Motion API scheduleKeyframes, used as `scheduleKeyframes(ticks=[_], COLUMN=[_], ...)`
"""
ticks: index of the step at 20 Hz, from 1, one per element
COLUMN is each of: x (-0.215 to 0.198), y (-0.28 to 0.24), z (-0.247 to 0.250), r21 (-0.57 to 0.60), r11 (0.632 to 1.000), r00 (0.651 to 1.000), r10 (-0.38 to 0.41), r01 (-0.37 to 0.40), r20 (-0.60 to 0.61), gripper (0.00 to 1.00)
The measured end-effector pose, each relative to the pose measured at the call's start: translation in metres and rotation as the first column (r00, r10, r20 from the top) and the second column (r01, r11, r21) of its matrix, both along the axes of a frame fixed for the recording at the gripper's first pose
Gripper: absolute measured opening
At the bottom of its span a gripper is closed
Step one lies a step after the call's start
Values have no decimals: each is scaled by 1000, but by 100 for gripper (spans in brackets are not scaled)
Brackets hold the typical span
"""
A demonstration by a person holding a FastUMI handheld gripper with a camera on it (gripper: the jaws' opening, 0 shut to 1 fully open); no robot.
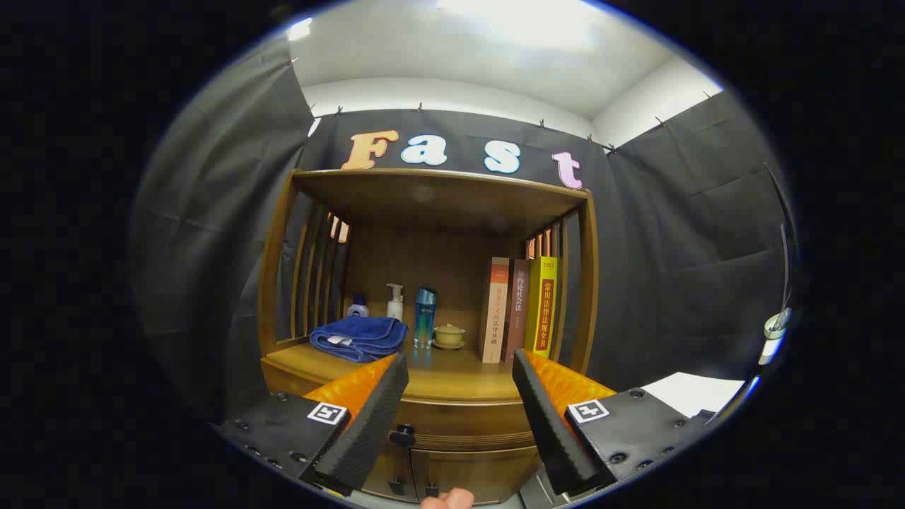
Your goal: Pull open the drawer, take out the items inside it, and place them on the countertop above the cabinet.
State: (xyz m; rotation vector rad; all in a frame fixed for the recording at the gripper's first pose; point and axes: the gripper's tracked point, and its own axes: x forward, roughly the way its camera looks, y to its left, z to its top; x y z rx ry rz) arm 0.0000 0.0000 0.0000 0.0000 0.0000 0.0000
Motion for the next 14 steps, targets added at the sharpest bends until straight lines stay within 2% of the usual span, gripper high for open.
scheduleKeyframes(ticks=[14], x=[0], y=[8], z=[1], r21=[5], r11=[1000], r00=[1000], r10=[31], r01=[-31], r20=[-2], gripper=[98])
